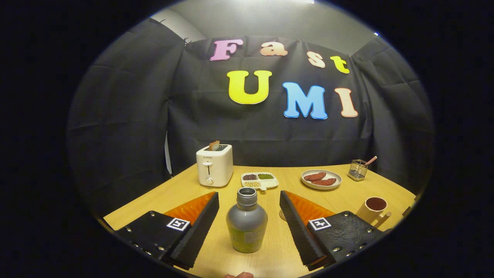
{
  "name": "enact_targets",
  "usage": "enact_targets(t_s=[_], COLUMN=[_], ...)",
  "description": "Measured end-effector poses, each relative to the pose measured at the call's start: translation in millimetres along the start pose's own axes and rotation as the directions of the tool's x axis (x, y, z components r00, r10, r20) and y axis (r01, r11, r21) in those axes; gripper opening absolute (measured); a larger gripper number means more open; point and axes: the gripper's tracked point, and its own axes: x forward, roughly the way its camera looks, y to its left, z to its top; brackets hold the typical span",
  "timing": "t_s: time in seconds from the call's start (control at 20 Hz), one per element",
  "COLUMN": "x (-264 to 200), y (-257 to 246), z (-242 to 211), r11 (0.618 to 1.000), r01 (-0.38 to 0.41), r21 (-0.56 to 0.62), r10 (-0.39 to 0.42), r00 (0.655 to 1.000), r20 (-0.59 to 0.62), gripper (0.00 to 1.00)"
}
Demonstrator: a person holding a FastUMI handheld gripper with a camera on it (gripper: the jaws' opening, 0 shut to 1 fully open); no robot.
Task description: Take the bottle from table, then pour the juice into the cup, finally place the bottle on the coaster
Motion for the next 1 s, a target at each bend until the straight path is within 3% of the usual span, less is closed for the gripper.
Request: enact_targets(t_s=[0.65,1.0], x=[23.2,29.1], y=[8.9,10.8], z=[-79.0,-100.5], r11=[0.998,0.998], r01=[0.027,0.032], r21=[0.061,0.050], r10=[-0.016,-0.020], r00=[0.985,0.972], r20=[-0.173,-0.235], gripper=[0.97,0.97])
